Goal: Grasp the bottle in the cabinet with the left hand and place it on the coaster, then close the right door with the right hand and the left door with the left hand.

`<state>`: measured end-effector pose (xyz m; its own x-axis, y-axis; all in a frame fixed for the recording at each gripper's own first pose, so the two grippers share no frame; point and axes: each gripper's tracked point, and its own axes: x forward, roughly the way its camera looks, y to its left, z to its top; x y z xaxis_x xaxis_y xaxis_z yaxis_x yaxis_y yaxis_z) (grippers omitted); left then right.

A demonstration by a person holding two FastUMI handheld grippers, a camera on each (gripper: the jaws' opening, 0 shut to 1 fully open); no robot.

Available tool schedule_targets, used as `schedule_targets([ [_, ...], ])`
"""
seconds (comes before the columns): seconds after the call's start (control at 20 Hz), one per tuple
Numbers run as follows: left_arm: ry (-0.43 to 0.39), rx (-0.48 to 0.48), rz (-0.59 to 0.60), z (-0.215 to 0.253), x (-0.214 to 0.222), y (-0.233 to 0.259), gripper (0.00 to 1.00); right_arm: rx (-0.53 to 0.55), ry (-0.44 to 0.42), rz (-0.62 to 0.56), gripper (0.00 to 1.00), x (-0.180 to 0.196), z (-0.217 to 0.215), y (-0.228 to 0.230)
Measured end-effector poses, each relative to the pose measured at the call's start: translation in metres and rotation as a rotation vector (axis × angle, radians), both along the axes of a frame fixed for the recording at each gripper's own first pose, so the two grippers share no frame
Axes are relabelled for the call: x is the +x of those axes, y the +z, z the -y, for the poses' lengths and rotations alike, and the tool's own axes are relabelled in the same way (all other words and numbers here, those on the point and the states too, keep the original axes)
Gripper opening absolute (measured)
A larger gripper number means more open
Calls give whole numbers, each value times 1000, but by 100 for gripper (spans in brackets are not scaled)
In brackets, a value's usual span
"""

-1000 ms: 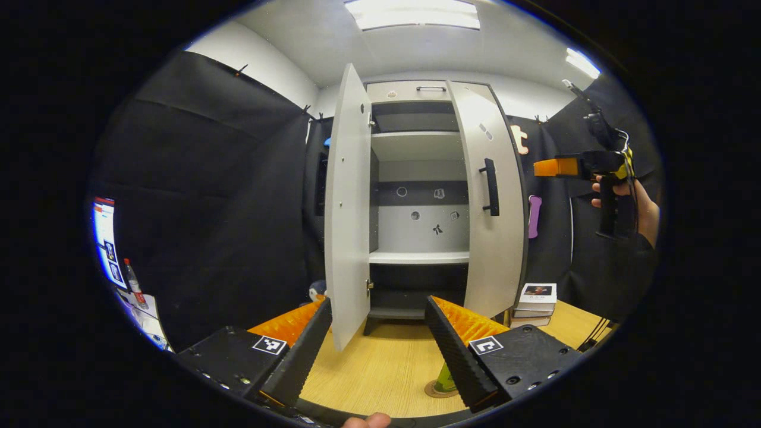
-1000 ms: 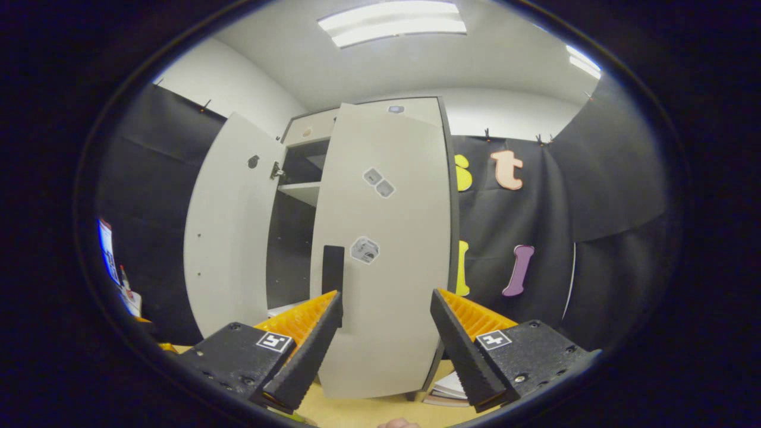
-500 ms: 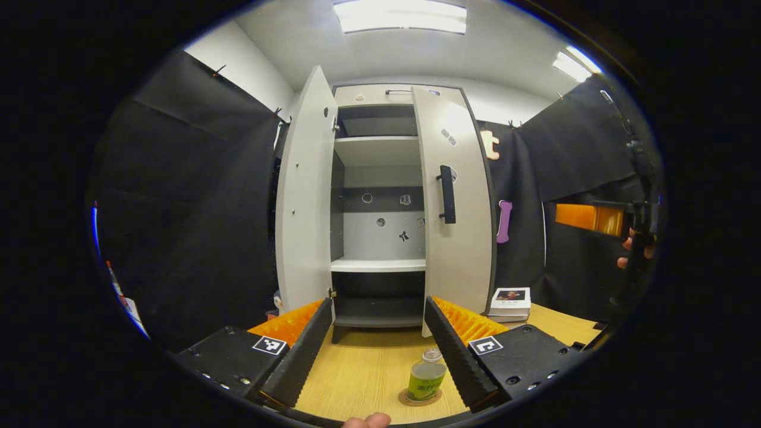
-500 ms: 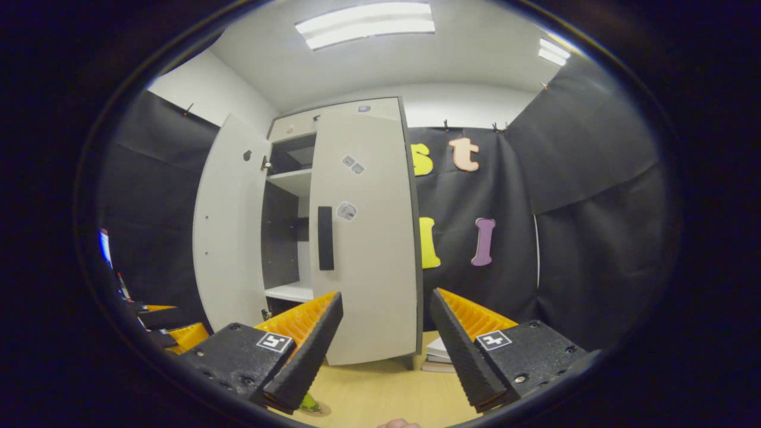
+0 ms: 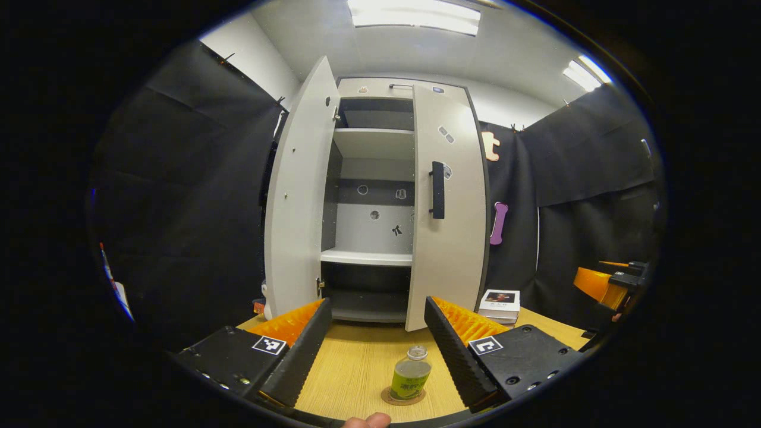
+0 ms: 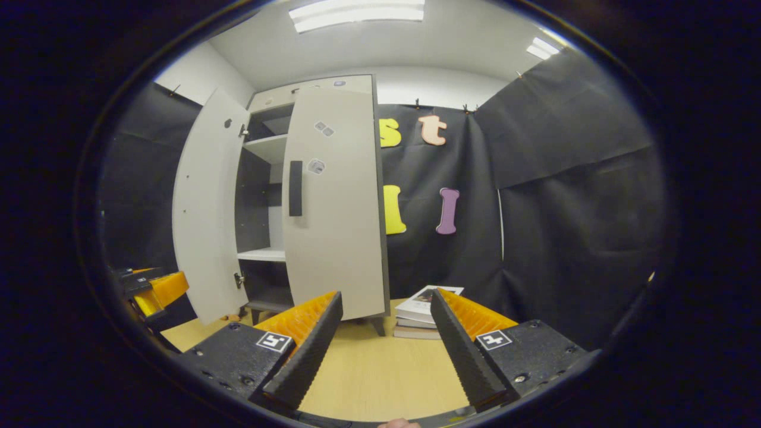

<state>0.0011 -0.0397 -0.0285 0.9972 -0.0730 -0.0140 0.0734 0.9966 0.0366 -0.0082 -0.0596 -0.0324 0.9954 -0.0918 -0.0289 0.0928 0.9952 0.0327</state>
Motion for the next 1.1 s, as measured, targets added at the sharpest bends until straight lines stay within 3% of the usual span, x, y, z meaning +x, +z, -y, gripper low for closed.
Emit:
schedule_targets([
  [0.2,-11,2,23,3,1,8,96,-1,-3,15,94,1,-1,5],
  [0.3,-16,-5,28,3,2,12,95,5,5,22,98,3,-3,7],
  [0.45,34,-47,20,-16,6,24,95,8,9,33,98,9,-5,11],
  [0.55,94,-50,61,-46,14,48,100,15,22,35,98,12,-10,13],
  [0.6,125,-45,74,-64,19,58,100,14,29,34,94,13,-12,13],
  [0.65,163,-39,76,-85,25,67,100,10,31,32,98,14,-13,14],
  [0.7,199,-33,60,-102,27,78,95,9,33,33,94,15,-14,14],
  [0.75,232,-28,58,-124,34,82,100,12,33,38,94,15,-15,15],
  [0.85,282,-6,77,-161,49,102,95,22,30,48,98,15,-15,16],
  [0.9,304,-3,72,-180,59,107,100,25,28,52,98,14,-16,15],
  [0.95,327,-10,54,-196,67,110,95,22,29,49,98,14,-17,15],
  [1.05,357,-21,45,-225,87,118,95,10,27,47,98,12,-14,16],
  [1.1,377,-26,41,-239,96,120,100,6,25,48,98,10,-12,17],
])
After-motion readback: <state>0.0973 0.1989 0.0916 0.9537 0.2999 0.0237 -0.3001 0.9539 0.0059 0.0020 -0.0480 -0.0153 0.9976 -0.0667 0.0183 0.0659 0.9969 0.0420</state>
